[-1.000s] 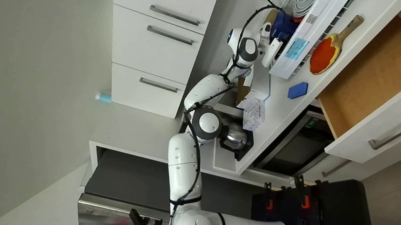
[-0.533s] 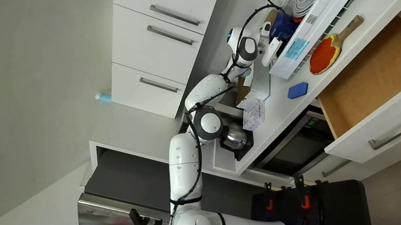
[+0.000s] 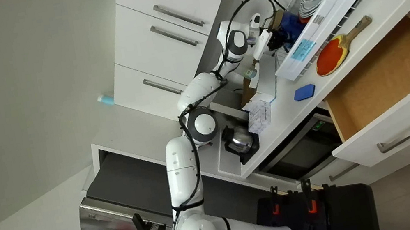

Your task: Remove the tongs from the drying rack

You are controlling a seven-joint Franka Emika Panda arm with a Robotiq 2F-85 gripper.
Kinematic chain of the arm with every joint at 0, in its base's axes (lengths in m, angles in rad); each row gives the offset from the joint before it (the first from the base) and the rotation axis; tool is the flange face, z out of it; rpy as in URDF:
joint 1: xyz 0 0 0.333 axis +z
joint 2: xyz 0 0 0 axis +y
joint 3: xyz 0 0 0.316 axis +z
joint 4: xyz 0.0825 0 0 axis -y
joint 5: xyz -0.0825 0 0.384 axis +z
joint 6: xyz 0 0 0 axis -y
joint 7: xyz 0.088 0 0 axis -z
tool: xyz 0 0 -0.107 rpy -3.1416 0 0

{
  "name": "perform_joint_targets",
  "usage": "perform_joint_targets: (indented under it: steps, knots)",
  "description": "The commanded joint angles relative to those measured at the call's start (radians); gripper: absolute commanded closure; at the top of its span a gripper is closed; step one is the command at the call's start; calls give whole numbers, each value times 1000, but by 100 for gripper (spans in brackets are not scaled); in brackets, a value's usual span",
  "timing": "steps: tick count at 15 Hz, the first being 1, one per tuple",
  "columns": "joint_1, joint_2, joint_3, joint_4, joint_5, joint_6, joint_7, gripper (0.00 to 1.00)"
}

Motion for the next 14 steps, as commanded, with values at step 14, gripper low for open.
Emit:
perform_joint_targets:
  steps: [14]
  knots:
    - [96, -500, 30, -571, -5, -11, 125, 99]
